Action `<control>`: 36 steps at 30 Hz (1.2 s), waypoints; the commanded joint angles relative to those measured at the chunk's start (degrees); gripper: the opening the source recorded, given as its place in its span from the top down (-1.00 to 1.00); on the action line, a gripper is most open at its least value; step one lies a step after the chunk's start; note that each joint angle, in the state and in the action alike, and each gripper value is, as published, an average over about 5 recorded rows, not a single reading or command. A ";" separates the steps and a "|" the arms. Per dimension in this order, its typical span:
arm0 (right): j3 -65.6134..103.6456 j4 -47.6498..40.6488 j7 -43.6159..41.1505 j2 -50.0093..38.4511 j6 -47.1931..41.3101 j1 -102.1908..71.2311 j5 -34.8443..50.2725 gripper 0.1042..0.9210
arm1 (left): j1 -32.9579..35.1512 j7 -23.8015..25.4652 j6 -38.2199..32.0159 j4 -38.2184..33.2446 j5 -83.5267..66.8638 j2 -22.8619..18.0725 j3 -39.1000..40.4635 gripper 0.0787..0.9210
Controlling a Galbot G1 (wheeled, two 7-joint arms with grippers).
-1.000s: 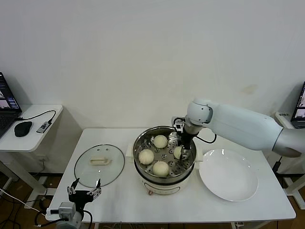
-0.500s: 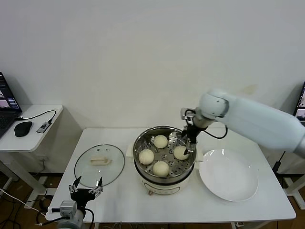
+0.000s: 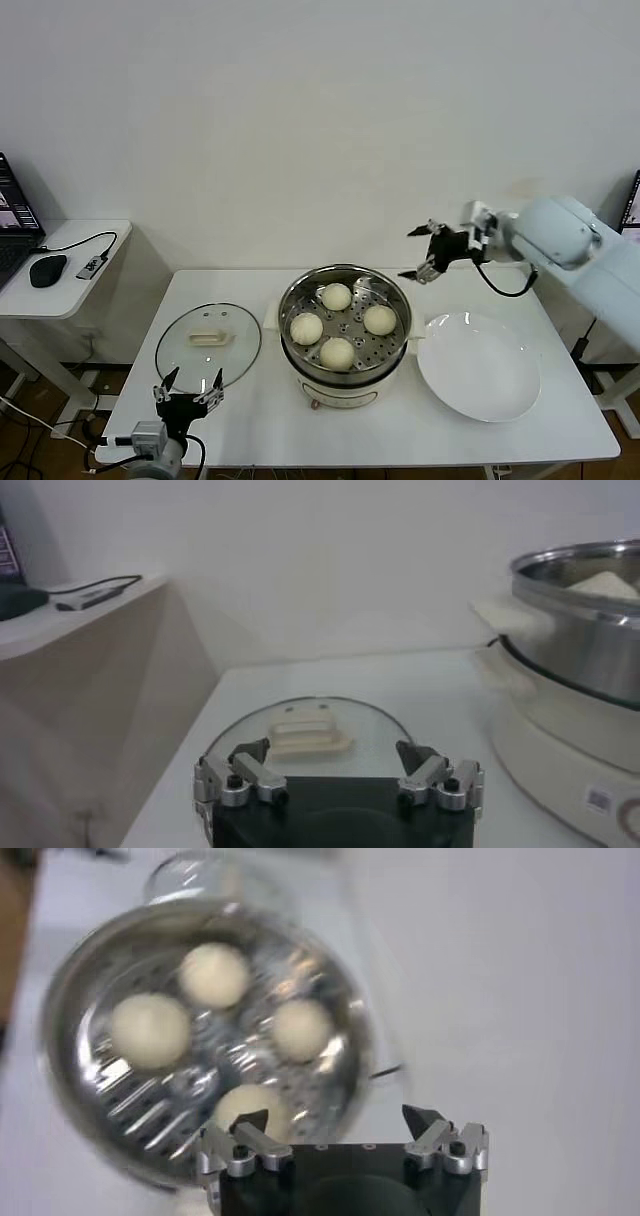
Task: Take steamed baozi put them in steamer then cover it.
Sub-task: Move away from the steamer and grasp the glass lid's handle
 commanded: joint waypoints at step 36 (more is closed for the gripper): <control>67.19 11.03 29.61 39.48 29.85 -83.75 3.38 -0.76 | -14.25 -15.42 -21.17 25.39 75.66 11.82 3.69 -0.77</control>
